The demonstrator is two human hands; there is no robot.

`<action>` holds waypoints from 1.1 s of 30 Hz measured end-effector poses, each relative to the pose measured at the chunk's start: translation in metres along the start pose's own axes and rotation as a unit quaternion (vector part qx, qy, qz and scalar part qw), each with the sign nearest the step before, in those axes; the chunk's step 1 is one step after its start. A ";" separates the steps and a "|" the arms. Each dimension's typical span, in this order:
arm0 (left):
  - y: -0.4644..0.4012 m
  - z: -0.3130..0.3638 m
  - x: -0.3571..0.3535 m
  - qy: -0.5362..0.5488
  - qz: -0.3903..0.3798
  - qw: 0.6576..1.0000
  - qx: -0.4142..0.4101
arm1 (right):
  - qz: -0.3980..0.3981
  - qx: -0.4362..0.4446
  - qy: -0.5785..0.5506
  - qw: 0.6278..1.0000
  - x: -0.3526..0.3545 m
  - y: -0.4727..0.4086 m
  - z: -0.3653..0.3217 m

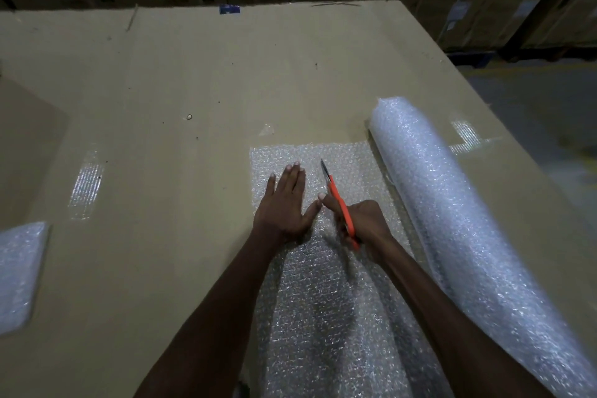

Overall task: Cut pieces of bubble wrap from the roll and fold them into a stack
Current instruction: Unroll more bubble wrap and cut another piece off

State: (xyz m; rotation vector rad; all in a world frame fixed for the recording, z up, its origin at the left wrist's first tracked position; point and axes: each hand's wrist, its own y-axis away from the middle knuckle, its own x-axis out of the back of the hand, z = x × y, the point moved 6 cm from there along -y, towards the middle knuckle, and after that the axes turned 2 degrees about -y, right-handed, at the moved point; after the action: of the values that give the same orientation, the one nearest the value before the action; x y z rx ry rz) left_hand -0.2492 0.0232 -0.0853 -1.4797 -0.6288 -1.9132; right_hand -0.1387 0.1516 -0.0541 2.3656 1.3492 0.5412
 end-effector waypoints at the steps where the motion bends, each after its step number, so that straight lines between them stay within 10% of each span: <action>1: 0.000 0.000 0.001 0.002 0.001 1.000 0.001 | -0.003 0.000 -0.004 1.000 0.000 0.000 -0.001; 33: 0.003 -0.005 -0.004 -0.014 0.023 0.999 0.038 | -0.026 -0.019 -0.042 0.999 -0.014 -0.009 -0.029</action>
State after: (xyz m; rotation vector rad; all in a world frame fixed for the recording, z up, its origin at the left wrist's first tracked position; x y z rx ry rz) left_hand -0.2499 0.0187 -0.0904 -1.4631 -0.6666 -1.8177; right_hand -0.1658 0.1472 -0.0359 2.2897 1.3464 0.4437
